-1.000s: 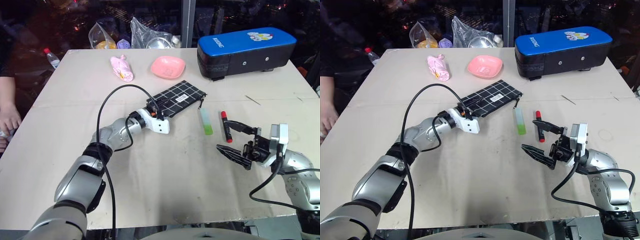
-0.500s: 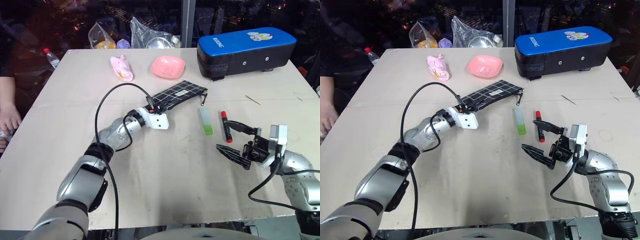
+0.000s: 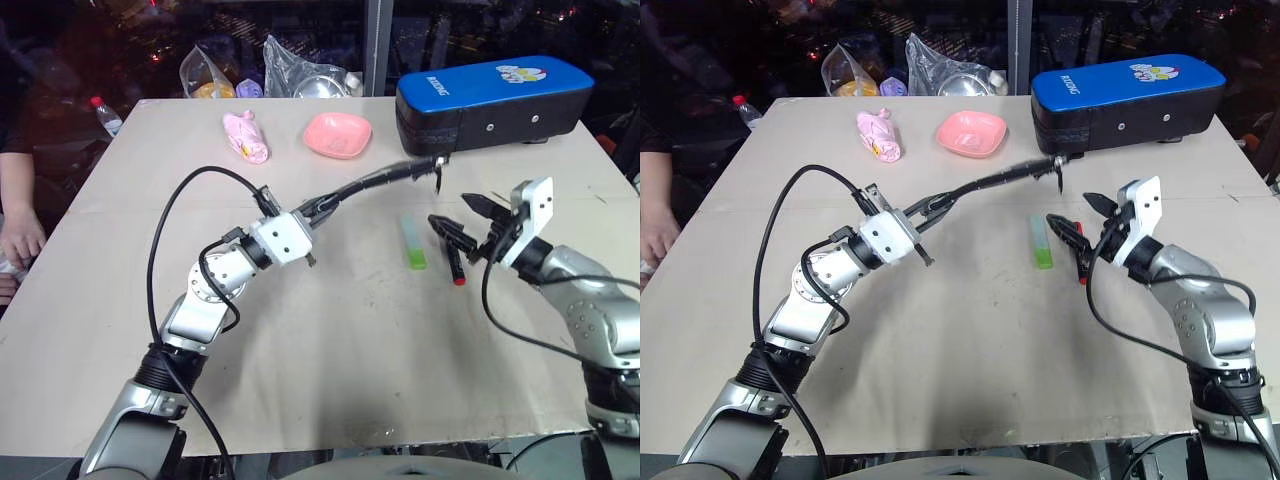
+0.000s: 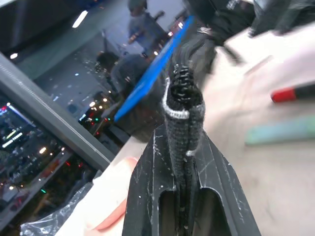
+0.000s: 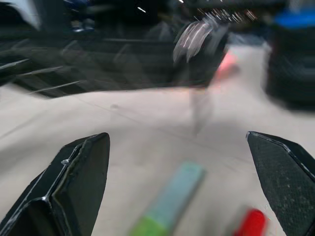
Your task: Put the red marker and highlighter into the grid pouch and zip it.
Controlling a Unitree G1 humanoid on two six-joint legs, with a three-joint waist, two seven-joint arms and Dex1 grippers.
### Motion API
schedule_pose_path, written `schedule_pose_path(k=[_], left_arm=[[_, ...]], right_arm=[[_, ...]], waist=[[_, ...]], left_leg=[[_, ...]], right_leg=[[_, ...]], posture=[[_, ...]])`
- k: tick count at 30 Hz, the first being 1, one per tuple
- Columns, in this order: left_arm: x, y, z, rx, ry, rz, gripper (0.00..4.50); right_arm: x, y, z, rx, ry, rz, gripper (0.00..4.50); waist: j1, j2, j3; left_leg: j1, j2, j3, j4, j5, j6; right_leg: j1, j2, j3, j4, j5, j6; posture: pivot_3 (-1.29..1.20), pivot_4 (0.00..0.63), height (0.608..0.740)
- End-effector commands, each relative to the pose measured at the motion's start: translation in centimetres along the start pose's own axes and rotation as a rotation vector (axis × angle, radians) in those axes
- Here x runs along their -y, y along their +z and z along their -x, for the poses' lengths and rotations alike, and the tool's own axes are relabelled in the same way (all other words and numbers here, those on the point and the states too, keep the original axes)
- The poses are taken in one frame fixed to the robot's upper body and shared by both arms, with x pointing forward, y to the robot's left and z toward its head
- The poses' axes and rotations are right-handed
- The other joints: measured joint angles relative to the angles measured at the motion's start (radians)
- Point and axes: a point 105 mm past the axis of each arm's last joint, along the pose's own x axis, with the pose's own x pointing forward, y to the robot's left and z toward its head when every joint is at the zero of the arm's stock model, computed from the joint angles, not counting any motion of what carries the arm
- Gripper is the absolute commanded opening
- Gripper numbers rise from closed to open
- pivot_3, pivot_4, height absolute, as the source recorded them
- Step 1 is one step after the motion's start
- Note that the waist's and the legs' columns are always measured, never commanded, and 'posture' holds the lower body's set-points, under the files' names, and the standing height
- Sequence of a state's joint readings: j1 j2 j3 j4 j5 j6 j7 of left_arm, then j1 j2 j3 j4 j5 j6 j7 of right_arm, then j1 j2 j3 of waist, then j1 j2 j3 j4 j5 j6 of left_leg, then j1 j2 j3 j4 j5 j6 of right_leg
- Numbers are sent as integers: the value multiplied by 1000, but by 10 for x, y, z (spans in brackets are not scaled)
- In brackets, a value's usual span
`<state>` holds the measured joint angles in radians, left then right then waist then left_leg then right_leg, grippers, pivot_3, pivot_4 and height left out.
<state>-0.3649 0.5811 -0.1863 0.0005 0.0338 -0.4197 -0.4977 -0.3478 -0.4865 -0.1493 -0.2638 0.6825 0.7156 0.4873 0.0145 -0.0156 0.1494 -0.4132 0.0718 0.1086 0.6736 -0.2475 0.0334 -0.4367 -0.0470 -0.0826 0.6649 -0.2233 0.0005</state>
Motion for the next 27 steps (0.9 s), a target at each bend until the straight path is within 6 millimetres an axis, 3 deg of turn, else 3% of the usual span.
schedule_pose_path(k=[1, 4, 8, 21, 27], left_arm=[[0, 11, -1, 35, -10, -97, 51], [2, 9, -2, 25, -3, -99, 51], [1, 8, -2, 22, 16, -91, 0], [1, 8, -1, 19, 41, -64, 0], [1, 9, 0, 22, 46, -59, 0]], right_arm=[[-7, 25, -5, 41, 6, -107, 4500], [-15, 30, -7, 14, 40, -145, 4500], [-20, 20, -7, -83, 36, -195, 3409], [0, -2, 3, -177, -111, -158, 3409], [-6, -2, -4, -166, -85, -176, 3409]], waist=[[-1, 0, 0], [0, 0, 0], [-1, 0, 0], [-2, 0, 0], [-2, 0, 0]], left_leg=[[0, 0, 0, 0, 0, 0], [0, 0, 0, 0, 0, 1], [-1, 1, -2, -1, -1, 1], [-1, 0, -3, -1, -1, 1], [-1, 0, -3, -1, -1, 1]], right_leg=[[0, 0, 0, 0, 0, 0], [0, 0, 0, 0, 0, 0], [0, -1, 0, -1, 0, 0], [0, 0, 1, -1, 0, 0], [0, 0, 1, -1, 0, 0]], posture=[[0, 150, 740], [0, 150, 740], [0, 150, 740], [0, 150, 740], [0, 150, 740]])
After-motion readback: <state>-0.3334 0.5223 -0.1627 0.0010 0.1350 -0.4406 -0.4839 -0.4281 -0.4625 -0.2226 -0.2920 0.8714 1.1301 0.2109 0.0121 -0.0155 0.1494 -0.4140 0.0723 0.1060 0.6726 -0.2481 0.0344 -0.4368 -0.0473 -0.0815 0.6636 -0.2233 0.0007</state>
